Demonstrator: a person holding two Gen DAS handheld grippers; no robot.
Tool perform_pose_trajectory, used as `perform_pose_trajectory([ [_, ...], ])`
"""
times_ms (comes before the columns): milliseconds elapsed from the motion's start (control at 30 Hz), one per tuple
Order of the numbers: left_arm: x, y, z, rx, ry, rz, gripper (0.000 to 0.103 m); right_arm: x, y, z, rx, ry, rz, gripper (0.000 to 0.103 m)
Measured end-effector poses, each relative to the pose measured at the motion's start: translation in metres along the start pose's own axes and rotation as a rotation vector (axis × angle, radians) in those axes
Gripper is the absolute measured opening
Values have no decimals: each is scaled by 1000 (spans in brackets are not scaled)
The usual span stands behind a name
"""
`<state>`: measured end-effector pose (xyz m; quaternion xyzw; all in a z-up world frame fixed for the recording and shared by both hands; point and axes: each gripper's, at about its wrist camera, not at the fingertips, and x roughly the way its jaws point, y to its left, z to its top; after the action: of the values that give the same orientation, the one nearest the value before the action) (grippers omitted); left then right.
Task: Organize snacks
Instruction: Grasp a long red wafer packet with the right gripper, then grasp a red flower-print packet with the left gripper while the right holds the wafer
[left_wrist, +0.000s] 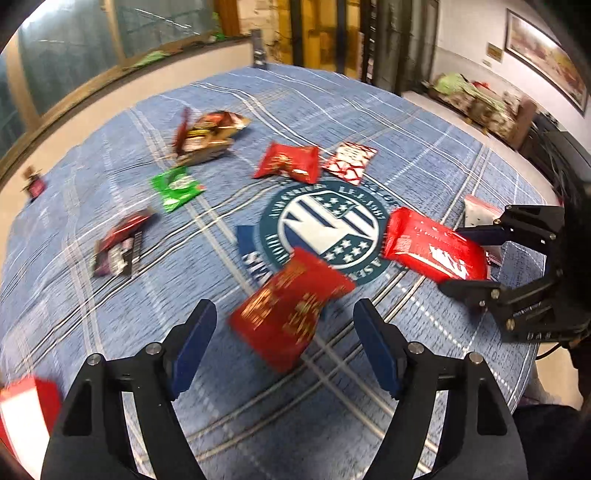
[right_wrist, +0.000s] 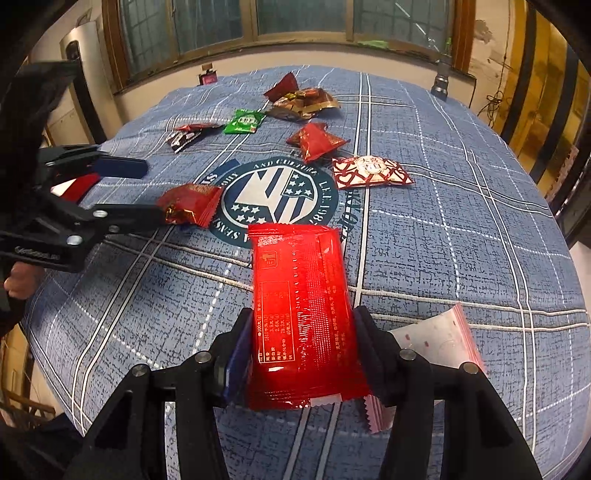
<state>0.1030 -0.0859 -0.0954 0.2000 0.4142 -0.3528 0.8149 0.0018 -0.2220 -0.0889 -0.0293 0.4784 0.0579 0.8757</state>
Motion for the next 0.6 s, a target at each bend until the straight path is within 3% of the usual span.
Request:
perform_pose_trajectory([
  [167, 25, -14, 2, 127, 91, 9, 77, -2, -1, -3, 5, -27, 13, 59],
  [233, 26, -9, 3, 126, 83, -28, 70, -1, 0, -5, 0, -34, 12, 59],
  [300, 26, -2, 5, 93, 82, -51, 49, -2, 0, -6, 2, -40, 13, 60],
  [333, 26, 2, 5, 74, 76, -55, 44, -2, 0, -6, 4, -43, 13, 60],
  [533, 20, -4, -2, 18, 20, -48, 37, -2, 3, -6, 23, -49, -12, 59],
  [600, 18, -6, -3, -19, -2, -69, 19, -3, 3, -6, 34, -51, -27, 57],
])
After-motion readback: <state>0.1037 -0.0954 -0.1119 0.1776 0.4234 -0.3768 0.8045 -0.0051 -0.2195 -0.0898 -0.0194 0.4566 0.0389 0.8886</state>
